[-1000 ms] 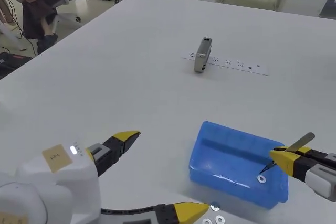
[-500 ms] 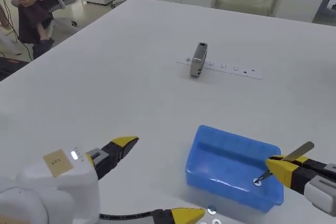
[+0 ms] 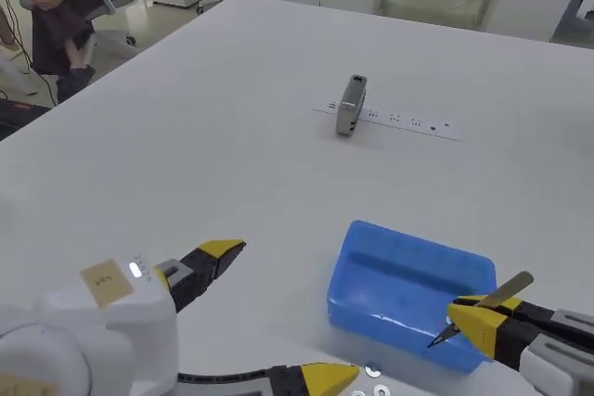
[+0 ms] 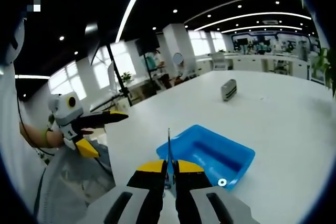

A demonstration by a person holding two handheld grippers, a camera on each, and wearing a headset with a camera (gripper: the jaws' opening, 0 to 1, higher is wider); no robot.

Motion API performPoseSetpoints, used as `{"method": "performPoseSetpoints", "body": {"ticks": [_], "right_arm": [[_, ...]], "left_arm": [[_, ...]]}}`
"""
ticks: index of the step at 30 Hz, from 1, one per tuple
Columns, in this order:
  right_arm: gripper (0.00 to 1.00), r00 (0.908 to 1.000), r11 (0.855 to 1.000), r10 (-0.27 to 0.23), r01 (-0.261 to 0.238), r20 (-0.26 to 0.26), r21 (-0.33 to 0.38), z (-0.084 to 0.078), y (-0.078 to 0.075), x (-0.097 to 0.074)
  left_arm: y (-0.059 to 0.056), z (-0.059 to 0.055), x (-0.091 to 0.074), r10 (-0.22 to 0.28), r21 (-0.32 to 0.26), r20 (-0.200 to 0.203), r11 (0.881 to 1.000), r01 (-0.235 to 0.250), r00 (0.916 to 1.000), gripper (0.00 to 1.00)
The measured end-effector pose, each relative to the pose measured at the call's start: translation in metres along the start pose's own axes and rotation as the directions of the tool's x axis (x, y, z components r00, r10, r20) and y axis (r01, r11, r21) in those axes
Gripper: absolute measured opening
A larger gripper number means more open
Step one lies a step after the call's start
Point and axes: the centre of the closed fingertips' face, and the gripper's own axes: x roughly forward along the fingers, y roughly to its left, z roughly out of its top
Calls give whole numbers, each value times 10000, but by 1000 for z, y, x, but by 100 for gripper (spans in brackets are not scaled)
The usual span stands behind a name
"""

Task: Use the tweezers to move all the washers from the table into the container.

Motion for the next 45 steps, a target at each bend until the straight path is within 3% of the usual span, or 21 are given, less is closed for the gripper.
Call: {"method": "performPoseSetpoints", "body": {"ticks": [19, 34, 41, 45], "right_arm": [[3, 9941, 9969, 775, -762, -756, 204, -34, 18, 27], [4, 9878, 9958, 909, -898, -1261, 151, -53, 18, 37], [4, 9832, 9924, 1038, -1125, -1499, -506, -57, 24, 40], [4, 9756, 9725, 1207, -1533, -1834, -1754, -61, 33, 39]], "left_arm": [[1, -4, 0, 32, 113, -213, 9999, -29, 9998, 88], [0, -7, 1, 8, 137, -379, 9999, -3, 9993, 87], [0, -7, 1, -2, 162, -412, 9999, 9, 9991, 87], [1, -8, 1, 5, 176, -432, 9998, 2, 9991, 86]]}}
